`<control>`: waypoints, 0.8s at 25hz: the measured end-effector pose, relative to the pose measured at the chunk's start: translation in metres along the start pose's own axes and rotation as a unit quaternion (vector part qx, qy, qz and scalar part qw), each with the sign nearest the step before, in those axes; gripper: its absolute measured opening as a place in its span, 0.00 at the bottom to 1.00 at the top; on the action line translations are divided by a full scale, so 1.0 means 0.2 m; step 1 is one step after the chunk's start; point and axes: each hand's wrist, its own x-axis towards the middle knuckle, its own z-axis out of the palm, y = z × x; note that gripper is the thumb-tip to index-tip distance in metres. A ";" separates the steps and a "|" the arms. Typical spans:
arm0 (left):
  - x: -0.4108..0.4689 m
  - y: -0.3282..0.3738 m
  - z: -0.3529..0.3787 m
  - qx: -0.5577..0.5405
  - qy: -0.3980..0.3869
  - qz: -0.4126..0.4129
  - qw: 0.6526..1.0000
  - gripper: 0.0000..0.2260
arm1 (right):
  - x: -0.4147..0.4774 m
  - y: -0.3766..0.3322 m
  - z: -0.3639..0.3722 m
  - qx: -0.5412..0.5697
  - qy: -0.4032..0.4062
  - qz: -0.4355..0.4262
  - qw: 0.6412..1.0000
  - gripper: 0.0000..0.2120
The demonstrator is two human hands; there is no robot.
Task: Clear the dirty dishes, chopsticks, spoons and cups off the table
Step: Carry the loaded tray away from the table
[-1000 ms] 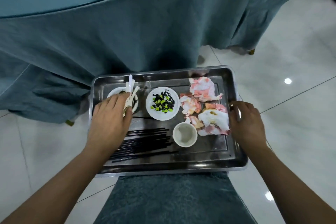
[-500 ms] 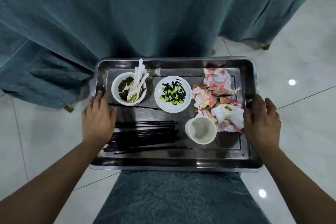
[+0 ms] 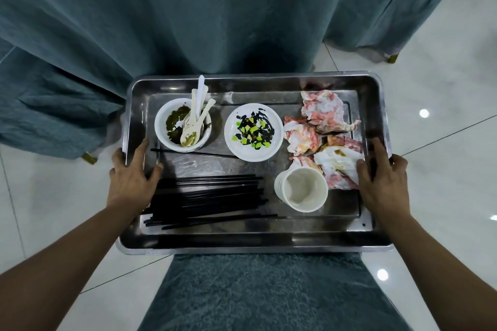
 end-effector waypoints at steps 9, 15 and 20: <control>0.01 0.10 -0.07 -0.072 0.015 -0.037 0.997 0.34 | -0.02 0.00 0.03 0.085 0.033 0.023 0.996 0.34; -0.05 0.14 -0.18 -0.100 0.034 -0.014 0.994 0.33 | -0.05 -0.01 -0.12 0.092 0.071 0.013 0.993 0.31; -0.15 0.22 -0.32 -0.107 0.036 0.022 0.993 0.34 | -0.10 -0.01 -0.41 0.092 0.091 0.014 0.991 0.30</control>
